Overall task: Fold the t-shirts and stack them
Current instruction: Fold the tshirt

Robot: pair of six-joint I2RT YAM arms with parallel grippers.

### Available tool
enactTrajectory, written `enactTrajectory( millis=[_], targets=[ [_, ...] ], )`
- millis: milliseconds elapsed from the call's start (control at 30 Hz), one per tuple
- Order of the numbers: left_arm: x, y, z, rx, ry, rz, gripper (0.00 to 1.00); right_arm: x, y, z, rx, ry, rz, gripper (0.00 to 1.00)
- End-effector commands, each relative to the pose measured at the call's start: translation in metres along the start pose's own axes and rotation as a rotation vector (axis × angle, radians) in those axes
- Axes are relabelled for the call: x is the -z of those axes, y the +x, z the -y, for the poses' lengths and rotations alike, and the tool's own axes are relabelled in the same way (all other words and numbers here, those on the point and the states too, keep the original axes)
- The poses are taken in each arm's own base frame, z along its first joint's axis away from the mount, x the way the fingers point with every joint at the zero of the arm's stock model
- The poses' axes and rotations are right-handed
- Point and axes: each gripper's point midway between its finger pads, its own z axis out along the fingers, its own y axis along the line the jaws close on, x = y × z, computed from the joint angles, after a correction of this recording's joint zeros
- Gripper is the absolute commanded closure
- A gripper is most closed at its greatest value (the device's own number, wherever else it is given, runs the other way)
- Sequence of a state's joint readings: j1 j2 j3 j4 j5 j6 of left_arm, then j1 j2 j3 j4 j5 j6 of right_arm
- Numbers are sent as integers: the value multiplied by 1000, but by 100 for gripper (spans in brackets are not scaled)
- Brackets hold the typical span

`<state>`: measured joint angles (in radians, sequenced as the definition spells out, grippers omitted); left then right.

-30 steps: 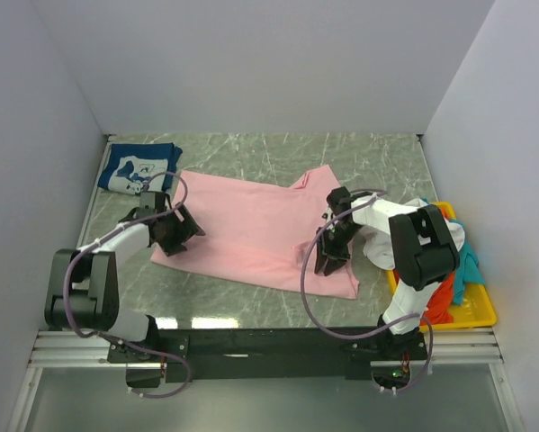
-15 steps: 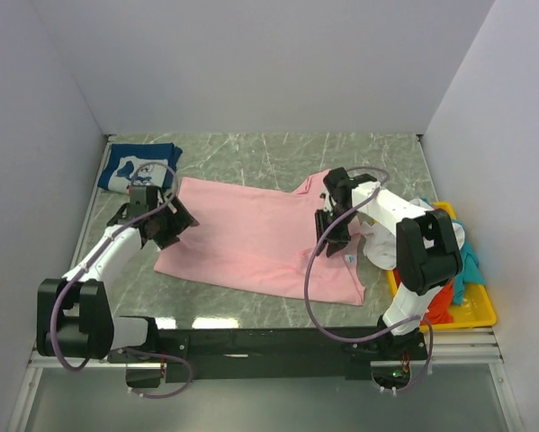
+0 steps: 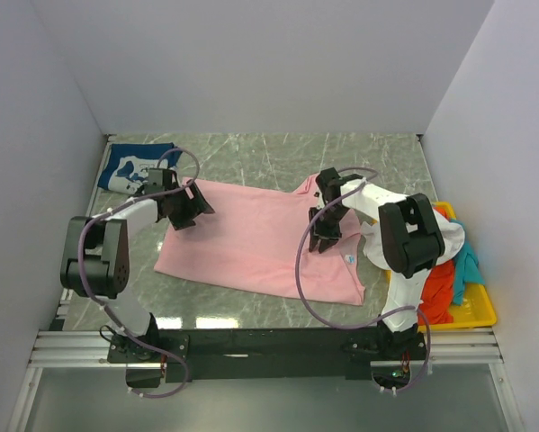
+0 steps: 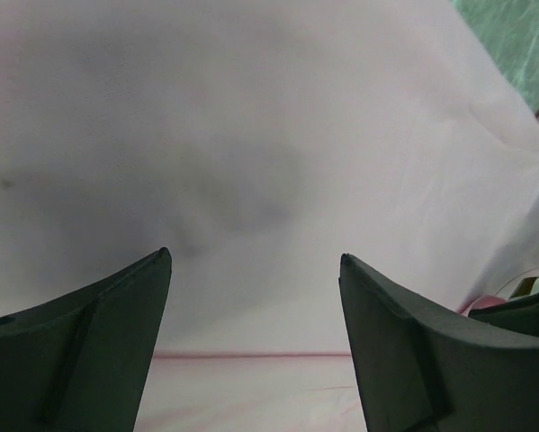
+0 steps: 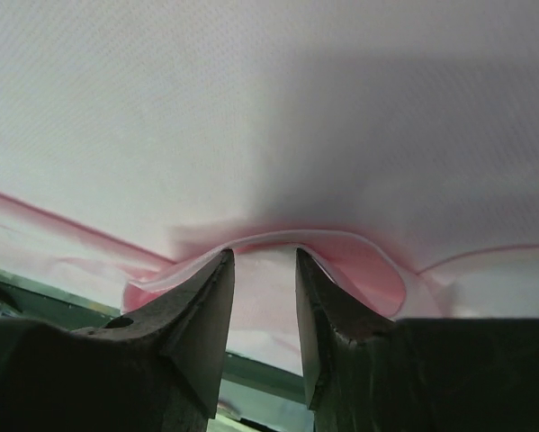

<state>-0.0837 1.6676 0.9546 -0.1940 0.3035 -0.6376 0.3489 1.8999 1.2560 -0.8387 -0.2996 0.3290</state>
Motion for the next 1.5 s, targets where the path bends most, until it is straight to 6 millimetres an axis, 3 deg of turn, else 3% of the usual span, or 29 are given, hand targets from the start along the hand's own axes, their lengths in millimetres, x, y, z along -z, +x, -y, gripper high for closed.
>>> enactTrajectory(
  millis=[0, 267, 500, 900, 1067, 1233, 1367, 1467],
  targets=[
    [-7, -5, 15, -42, 81, -5, 19, -8, -9, -7, 5, -12, 41, 59],
    [-3, 22, -17, -16, -24, -34, 19, -28, 17, 3, -12, 20, -16, 59],
    [14, 58, -51, 38, -136, -53, 19, -30, 43, 7, 0, 50, -39, 59],
    [55, 81, -72, 116, -221, 27, 17, -29, 73, 8, 28, 75, -62, 59],
    [71, 80, -69, 114, -218, 63, 16, -26, 84, 4, 52, 79, -79, 59],
    [95, 65, -52, 103, -181, 128, 15, -1, 83, -5, 86, 83, -47, 59],
    [114, 34, -30, 72, -151, 219, 11, 30, 66, -12, 104, 102, 41, 59],
    [116, 14, -22, 41, -162, 247, 9, 51, 44, -15, 101, 116, 99, 58]
  ],
)
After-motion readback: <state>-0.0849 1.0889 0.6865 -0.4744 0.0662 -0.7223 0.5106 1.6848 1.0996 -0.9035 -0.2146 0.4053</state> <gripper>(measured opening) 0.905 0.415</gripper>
